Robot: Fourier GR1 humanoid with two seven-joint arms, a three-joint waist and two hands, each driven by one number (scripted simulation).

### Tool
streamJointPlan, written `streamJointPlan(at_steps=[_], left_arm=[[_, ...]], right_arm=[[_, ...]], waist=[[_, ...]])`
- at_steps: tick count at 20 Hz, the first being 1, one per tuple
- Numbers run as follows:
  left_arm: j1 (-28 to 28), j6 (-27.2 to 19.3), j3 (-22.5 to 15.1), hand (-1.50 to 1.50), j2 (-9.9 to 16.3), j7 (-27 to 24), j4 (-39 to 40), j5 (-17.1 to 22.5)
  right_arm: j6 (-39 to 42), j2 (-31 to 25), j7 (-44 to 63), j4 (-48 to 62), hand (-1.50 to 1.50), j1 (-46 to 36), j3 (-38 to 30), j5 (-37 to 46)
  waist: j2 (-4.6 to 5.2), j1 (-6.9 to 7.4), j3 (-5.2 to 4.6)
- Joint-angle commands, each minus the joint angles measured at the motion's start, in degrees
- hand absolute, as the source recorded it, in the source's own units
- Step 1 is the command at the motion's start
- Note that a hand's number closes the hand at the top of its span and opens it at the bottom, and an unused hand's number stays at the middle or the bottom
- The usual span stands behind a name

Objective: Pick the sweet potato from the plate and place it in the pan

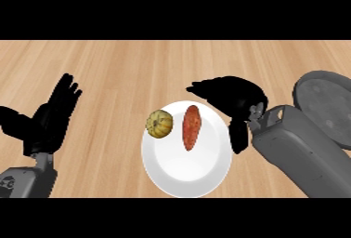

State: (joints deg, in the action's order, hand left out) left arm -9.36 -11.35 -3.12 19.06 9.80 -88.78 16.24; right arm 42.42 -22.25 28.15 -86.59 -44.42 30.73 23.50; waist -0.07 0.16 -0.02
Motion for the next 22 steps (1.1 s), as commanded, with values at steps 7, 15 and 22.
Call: streamJointPlan(at_steps=[7,15,22], left_arm=[[0.2,4.3,2.4,0.0,-1.4,-4.1,4.9,-1.3],[-0.3,-1.2,-0.2,0.0,-3.8,6.7,-6.3,-5.6],[0.2,4.6,4.3,0.0,-3.0,3.1,-2.6,-3.7]], right_arm=[[-1.0,11.7,4.2,1.5,-1.5,-0.5,-0.5,8.8],[-1.5,14.6,2.2,10.1,-1.5,1.2,1.3,17.5],[-4.2,14.2,-5.7,14.3,-1.5,3.5,-1.8,22.6]], waist=[[0.19,0.08,-0.02],[0.13,0.34,0.03],[0.12,0.18,0.02]])
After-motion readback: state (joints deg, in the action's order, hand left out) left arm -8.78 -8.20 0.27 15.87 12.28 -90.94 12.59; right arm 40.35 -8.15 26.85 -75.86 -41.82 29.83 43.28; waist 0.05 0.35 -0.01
